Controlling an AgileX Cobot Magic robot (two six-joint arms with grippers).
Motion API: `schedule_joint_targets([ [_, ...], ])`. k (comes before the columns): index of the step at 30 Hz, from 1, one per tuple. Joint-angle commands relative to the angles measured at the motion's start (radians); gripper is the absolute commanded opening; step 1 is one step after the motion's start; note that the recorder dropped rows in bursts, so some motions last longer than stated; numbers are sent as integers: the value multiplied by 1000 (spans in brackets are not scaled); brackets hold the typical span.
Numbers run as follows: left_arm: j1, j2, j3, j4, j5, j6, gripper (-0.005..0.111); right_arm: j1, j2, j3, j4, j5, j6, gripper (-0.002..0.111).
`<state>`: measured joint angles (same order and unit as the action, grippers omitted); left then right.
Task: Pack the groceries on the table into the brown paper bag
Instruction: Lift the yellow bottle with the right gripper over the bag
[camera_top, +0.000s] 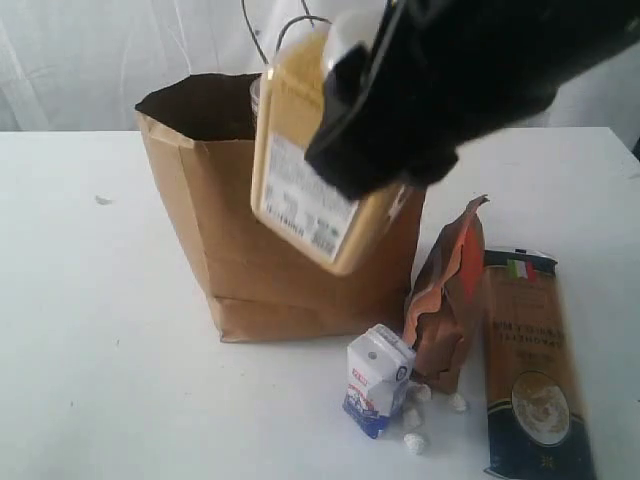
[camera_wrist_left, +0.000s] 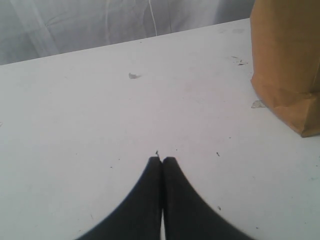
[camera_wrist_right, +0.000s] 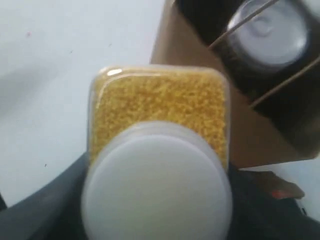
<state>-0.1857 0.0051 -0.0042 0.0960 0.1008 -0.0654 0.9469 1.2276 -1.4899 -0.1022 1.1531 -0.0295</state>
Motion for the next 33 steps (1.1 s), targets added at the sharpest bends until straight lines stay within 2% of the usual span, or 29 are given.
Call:
schedule_joint_targets([
  [1, 3, -5, 4, -1, -3, -1, 0, -1, -33, -118, -153, -43, 105, 0],
  [6, 3, -5, 4, -1, -3, -1, 0, -1, -19, -203, -337, -52, 229, 0],
  [14, 3, -5, 4, -1, -3, -1, 0, -1, 31, -253, -498, -88, 378, 0],
  [20, 3, -5, 4, -1, -3, -1, 0, -7, 106, -255, -527, -103, 418, 0],
  [26, 3, -5, 4, -1, -3, -1, 0, -77, 168, -255, -497, -178, 505, 0],
  [33, 3, -5, 4, -1, -3, -1, 0, -131, 203, -253, -475, -142, 503, 0],
])
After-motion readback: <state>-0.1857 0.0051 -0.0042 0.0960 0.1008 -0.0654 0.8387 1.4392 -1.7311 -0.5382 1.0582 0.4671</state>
